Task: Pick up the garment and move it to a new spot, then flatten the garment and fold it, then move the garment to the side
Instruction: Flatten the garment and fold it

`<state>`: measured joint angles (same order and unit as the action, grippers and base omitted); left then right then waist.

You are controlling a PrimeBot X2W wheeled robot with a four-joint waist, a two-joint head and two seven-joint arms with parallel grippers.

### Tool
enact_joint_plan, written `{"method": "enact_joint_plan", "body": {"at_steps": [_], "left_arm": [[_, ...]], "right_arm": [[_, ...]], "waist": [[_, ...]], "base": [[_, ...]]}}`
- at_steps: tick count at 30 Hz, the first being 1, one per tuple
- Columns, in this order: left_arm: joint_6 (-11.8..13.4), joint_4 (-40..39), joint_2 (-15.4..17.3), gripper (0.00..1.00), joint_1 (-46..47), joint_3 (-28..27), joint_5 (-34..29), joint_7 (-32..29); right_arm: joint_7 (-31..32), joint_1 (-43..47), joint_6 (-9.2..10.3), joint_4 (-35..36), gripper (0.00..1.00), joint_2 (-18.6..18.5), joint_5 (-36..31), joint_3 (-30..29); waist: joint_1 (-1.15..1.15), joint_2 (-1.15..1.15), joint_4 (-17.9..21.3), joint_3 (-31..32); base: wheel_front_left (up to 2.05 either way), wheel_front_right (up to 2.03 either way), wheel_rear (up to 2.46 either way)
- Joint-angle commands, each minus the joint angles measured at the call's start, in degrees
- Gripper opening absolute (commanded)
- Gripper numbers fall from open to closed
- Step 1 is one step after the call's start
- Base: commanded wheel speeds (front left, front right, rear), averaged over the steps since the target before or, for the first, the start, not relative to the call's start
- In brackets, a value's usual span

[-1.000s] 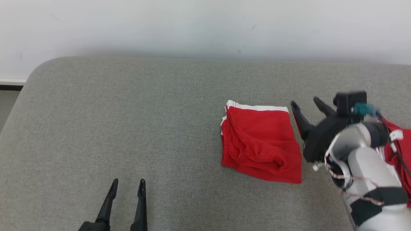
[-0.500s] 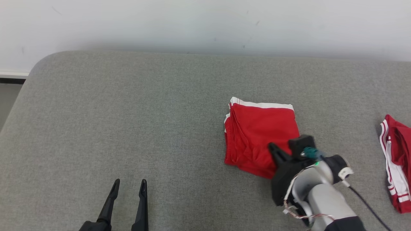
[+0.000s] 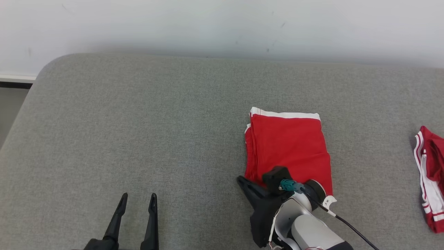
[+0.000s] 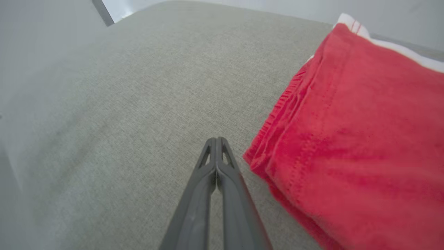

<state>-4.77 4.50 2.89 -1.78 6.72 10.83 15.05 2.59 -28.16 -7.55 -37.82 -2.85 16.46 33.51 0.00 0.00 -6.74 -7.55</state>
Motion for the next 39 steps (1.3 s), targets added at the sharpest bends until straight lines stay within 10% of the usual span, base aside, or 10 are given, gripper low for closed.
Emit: {"method": "enact_joint_plan", "body": {"at_steps": [1,10,11,12,13,25,39], "left_arm": [[0.3,0.1,0.0,1.0,-0.1,-0.3,-0.4,0.1],[2.3,-1.2,0.0,1.0,-2.4,-2.1,-1.8,0.1],[2.7,-1.4,0.0,1.0,-2.5,-2.5,-1.9,0.1],[2.8,-1.7,0.0,1.0,-2.8,-2.8,-1.7,0.2],[3.0,-2.0,0.0,1.0,-3.2,-3.2,-1.5,0.1],[3.4,-0.6,0.0,1.0,-5.9,-6.8,-2.1,0.1],[0.9,3.0,0.0,1.0,-8.0,-9.2,-2.7,0.1]], "right_arm": [[-1.4,-0.2,0.16,1.1,0.0,-0.1,2.1,0.5],[-10.1,4.0,0.16,7.1,0.06,-0.1,5.2,-5.4],[-11.1,4.9,0.16,8.0,0.31,-0.1,5.0,-7.1],[-11.8,6.1,0.16,8.8,0.97,-0.1,5.0,-9.1],[-12.6,7.4,0.16,9.7,1.0,-0.1,4.5,-11.2],[-13.3,21.6,0.16,20.5,1.0,0.0,-4.1,-29.6],[-12.8,27.6,0.16,19.5,1.0,-2.6,-6.0,-31.3]], "waist": [[0.0,0.0,0.4,0.5],[0.0,0.0,3.3,3.9],[0.0,0.0,3.7,4.3],[0.0,0.0,4.1,4.8],[0.0,0.0,4.6,5.4],[0.0,0.0,7.7,9.1],[0.0,0.0,8.6,10.9]], "base": [[0.0,0.0,0.0],[0.0,0.0,0.0],[0.0,0.0,0.0],[0.0,0.0,0.0],[0.0,0.0,0.0],[0.0,0.0,0.0],[0.0,0.0,0.0]]}}
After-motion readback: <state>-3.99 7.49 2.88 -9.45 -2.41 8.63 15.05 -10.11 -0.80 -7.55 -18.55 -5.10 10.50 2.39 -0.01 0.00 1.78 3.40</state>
